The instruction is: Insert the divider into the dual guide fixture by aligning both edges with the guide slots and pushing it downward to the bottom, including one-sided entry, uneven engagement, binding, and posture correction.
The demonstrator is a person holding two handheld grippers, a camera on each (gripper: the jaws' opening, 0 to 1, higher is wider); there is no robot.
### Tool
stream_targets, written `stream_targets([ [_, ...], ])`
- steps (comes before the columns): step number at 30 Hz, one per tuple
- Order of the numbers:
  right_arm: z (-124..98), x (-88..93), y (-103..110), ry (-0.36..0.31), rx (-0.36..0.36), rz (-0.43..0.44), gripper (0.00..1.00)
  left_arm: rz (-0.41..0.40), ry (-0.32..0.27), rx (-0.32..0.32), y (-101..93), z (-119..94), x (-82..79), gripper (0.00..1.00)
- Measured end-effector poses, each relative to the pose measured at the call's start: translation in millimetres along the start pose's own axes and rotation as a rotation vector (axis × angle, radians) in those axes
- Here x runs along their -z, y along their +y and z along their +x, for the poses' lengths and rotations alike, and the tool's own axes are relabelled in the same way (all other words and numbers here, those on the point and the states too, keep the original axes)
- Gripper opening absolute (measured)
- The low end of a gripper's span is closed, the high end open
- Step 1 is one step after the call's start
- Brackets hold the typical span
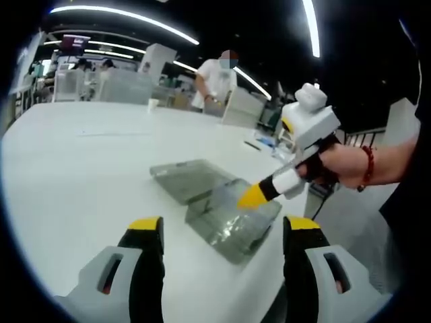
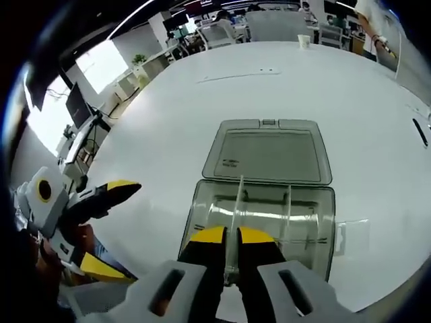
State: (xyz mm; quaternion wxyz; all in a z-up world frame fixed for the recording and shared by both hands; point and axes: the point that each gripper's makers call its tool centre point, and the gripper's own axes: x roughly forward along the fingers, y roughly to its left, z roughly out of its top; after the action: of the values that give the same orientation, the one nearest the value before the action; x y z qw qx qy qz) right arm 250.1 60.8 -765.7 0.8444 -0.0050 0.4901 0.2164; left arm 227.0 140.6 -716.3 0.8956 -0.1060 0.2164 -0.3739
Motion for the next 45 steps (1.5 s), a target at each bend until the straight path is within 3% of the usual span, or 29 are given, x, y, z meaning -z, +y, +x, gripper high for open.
stream_targets([
  [5, 4, 3.9, 2, -0.005, 0.015, -0.062, 0.01, 0.0, 0.001, -0.003, 0.3, -1, 0.0, 0.7],
  [23, 10, 5.9, 0, -0.006, 0.001, -0.094, 0.01, 0.013, 0.015, -0.013, -3.0, -2, -3.3, 0.7],
  [26, 10, 5.6, -1, -0.018, -0.012, -0.164, 0.01, 0.02, 0.02, -0.015, -5.5, -1, -4.6, 0.7],
  [28, 10, 5.2, 0, -0.015, -0.018, -0.158, 0.01, 0.023, 0.022, -0.016, -6.7, -1, -5.2, 0.7],
  [36, 8, 5.9, 1, -0.025, -0.057, -0.236, 0.03, 0.064, 0.046, -0.012, -18.4, 2, -7.5, 0.71],
  [39, 6, 7.5, 2, -0.039, -0.069, -0.284, 0.09, 0.065, 0.04, -0.016, -22.8, 3, -10.3, 0.71],
  [45, -2, 6.8, 5, -0.091, -0.115, -0.272, 0.13, 0.085, 0.043, -0.021, -37.7, 5, -12.4, 0.71],
])
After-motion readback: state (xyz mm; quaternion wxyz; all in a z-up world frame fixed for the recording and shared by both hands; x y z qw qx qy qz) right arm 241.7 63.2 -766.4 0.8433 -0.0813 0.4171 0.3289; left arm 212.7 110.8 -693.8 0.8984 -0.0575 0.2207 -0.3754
